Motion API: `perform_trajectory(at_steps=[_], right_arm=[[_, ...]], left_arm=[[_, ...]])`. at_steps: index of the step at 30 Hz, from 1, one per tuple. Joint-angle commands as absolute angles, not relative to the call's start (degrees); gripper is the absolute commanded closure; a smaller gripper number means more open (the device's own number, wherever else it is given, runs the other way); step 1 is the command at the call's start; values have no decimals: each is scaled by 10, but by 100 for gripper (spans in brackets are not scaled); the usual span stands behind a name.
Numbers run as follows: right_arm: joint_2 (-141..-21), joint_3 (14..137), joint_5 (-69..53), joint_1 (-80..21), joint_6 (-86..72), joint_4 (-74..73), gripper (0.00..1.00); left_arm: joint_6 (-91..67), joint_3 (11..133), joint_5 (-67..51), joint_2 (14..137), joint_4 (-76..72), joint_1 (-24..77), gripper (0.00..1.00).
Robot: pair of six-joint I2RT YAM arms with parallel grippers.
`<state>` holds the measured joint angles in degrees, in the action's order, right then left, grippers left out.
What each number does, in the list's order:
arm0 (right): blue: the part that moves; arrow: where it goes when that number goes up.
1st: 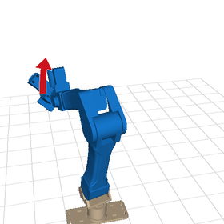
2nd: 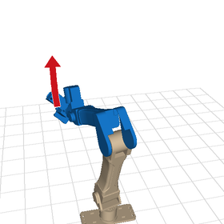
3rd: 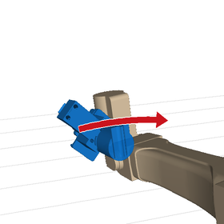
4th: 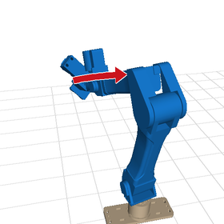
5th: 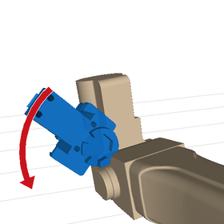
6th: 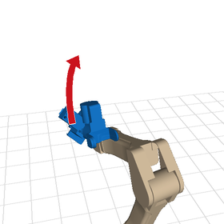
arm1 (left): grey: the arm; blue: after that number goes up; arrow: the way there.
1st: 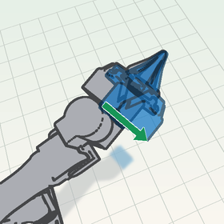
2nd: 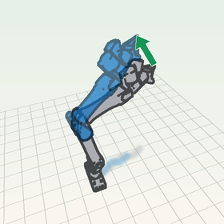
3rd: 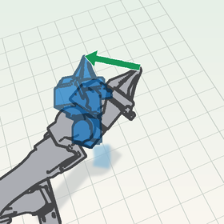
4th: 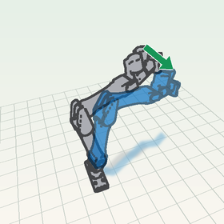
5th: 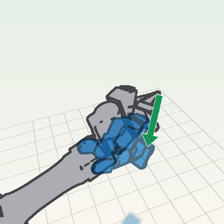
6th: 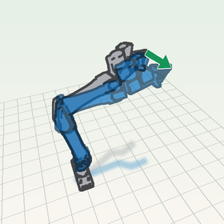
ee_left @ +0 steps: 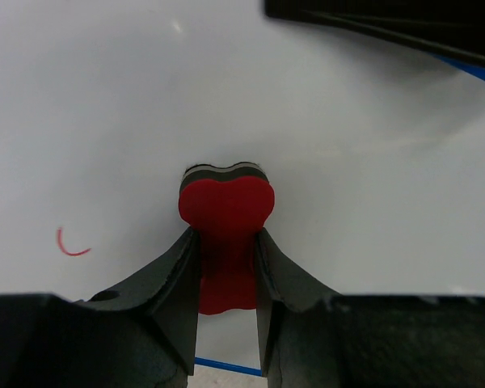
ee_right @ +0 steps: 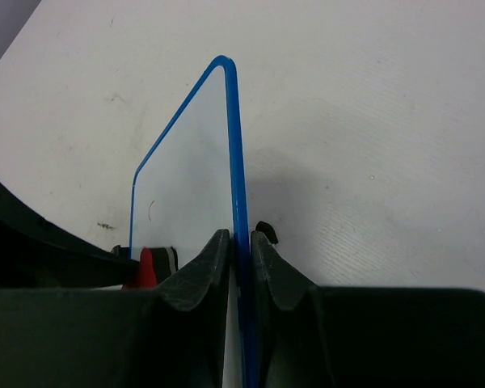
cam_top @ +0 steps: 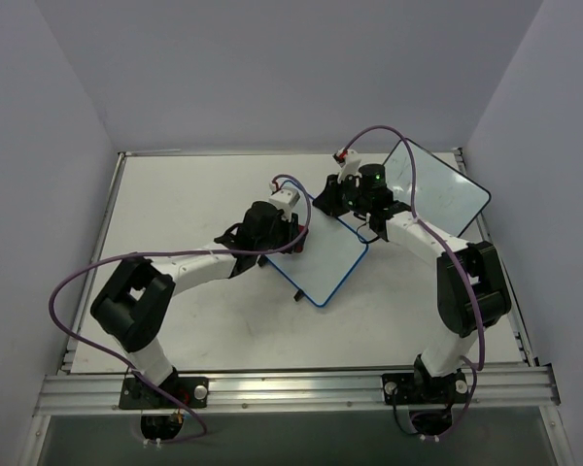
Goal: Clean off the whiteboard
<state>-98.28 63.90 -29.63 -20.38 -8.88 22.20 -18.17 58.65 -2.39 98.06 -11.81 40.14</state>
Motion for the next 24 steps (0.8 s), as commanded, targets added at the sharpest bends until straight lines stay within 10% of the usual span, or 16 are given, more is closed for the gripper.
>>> perform_trajectory(at_steps=[1, 24], right_arm=[[-1004, 640, -337, -236, -91, 167, 100], [-1003, 639, -341, -240, -87, 170, 100]], left_arm=[[-203, 595, 9, 996, -125, 365, 98], [-276, 539, 70, 1012, -137, 283, 98]])
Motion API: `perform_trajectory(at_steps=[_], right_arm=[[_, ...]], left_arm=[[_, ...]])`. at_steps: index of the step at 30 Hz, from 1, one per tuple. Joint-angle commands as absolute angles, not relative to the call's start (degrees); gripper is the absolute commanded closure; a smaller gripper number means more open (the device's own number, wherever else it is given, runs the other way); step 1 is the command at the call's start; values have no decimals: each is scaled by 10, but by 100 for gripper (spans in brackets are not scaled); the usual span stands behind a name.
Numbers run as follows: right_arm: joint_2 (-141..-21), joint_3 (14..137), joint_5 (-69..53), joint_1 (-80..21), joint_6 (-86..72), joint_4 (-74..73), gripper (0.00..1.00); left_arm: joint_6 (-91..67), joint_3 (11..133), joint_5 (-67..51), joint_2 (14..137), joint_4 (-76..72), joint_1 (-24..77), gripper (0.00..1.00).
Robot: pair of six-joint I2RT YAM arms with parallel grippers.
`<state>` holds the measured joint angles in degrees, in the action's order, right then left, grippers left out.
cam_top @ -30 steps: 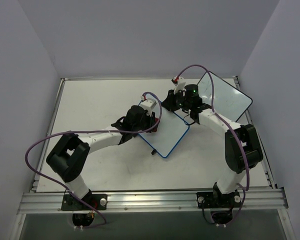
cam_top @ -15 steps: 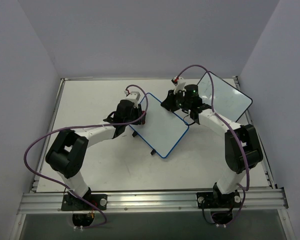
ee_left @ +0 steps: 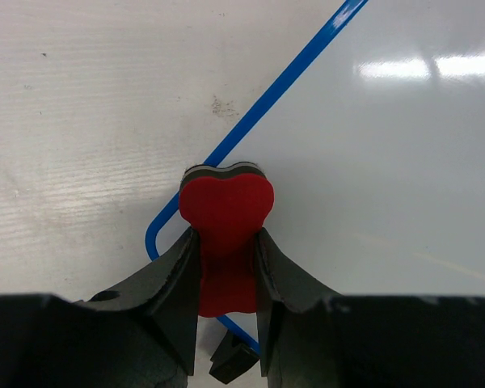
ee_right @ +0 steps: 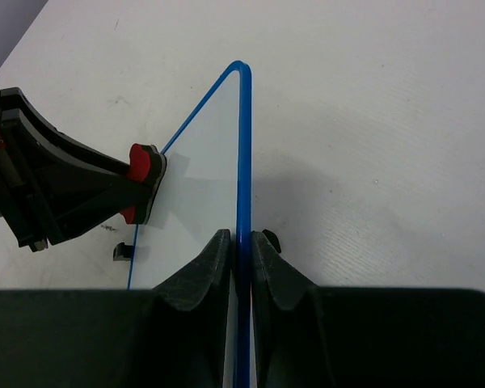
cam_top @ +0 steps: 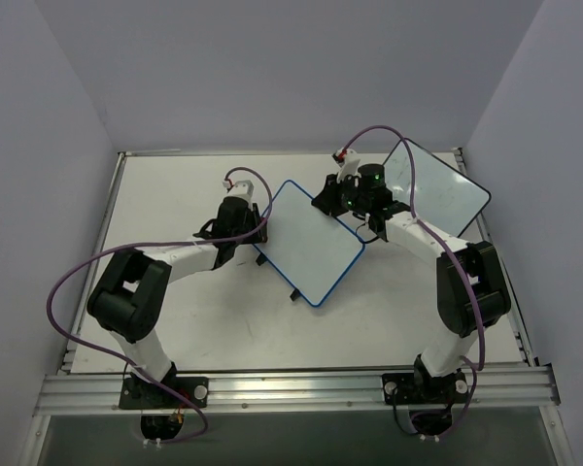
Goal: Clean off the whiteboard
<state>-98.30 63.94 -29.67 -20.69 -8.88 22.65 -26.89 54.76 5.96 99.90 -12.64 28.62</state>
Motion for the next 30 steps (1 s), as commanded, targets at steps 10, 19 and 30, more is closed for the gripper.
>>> perform_trajectory(at_steps=[10, 19, 30], right_arm=[[-1003, 638, -341, -242, -88, 172, 100], [-1003, 637, -340, -242, -89, 171, 100], [-997, 635, -339, -242, -88, 171, 100]], left_arm=[[-260, 512, 47, 984, -190, 315, 98], [-234, 506, 56, 976, -254, 427, 98], [-231, 519, 91, 982, -221, 448, 98]])
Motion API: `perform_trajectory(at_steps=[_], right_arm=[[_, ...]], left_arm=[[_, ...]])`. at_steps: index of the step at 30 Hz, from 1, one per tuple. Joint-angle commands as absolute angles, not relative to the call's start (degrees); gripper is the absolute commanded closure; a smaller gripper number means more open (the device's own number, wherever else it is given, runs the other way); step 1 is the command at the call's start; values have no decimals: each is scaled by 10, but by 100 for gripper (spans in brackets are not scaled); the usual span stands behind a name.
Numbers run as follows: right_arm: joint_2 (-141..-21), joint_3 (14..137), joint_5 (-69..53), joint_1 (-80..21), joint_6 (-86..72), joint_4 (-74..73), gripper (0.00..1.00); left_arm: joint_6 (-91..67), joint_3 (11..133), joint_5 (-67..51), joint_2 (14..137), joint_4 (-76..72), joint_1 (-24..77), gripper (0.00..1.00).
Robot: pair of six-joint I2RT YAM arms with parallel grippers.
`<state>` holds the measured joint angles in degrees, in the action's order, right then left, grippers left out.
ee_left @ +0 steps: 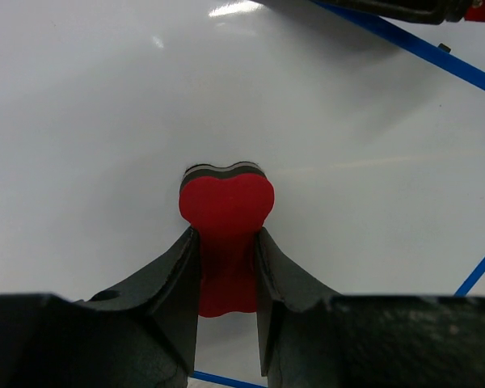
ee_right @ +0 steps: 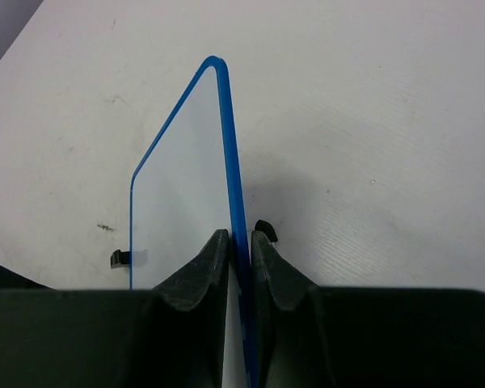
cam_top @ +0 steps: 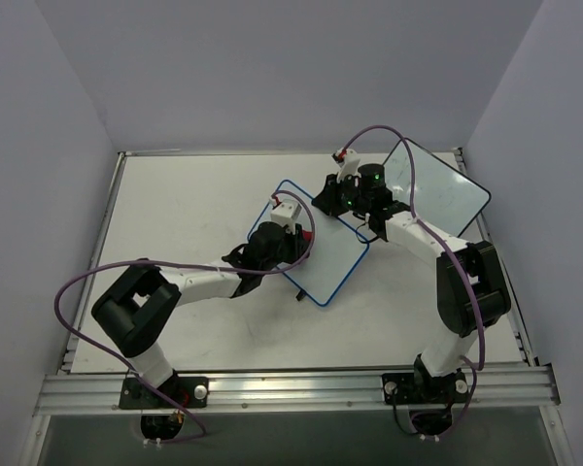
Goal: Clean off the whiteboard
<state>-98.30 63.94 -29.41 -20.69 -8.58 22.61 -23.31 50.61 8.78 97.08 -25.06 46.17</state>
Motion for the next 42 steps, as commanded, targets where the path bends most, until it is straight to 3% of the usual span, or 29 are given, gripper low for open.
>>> perform_trajectory(at_steps=[1, 12, 18, 42], right_arm=[[-998, 635, -339, -242, -88, 171, 100], [-995, 635, -339, -242, -88, 171, 100], [-997, 636, -341, -243, -89, 171, 100], [-995, 636, -340, -243, -89, 171, 100]], left_arm=[[-235, 518, 91, 981, -215, 442, 98], [-253, 457, 98, 971, -218, 359, 98], [-253, 432, 92, 966, -249, 360, 98], [-221, 468, 123, 1028, -341, 602, 98]])
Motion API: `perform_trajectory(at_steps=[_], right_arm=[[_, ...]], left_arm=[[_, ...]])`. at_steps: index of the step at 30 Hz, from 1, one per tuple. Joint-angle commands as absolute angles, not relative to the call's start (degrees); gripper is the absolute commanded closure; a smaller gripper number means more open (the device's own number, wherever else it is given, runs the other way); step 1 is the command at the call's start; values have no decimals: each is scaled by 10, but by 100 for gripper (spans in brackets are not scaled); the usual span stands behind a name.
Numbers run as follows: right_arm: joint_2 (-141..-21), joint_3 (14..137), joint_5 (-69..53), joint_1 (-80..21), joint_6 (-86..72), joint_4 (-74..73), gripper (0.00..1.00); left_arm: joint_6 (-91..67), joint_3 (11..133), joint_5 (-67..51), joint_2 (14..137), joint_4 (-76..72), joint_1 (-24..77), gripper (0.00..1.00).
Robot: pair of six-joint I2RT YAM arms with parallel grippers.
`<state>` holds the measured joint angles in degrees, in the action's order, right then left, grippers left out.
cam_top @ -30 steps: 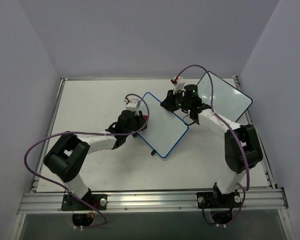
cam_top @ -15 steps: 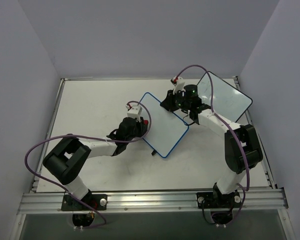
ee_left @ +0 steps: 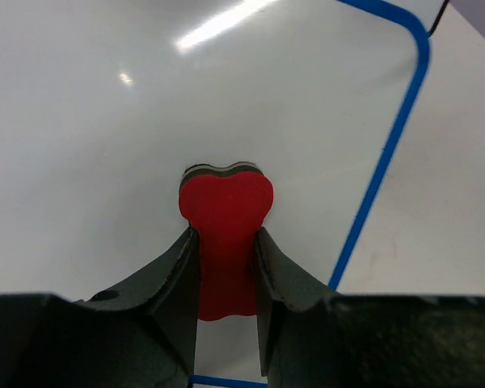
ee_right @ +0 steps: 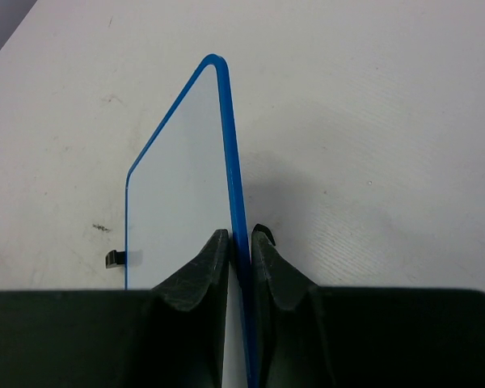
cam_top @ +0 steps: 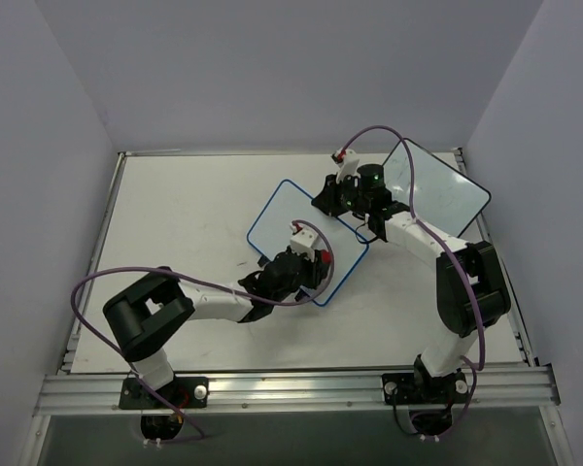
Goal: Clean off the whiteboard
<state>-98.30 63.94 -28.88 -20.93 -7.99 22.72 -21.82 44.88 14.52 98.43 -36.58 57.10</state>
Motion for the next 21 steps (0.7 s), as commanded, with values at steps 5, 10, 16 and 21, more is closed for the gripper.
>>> perform_trajectory(at_steps=[5, 10, 16, 21], right_arm=[[-994, 635, -340, -243, -88, 171, 100], [-994, 635, -341, -243, -90, 172, 100], [-991, 634, -341, -243, -91, 172, 100], [-991, 634, -340, -243, -90, 172, 100]], left_arm=[[-221, 484, 129, 1035, -338, 637, 98], [-217, 494, 138, 1034, -330, 654, 98], [-209, 497, 155, 1014, -312, 655, 98], [-198, 502, 181, 984, -285, 648, 98]])
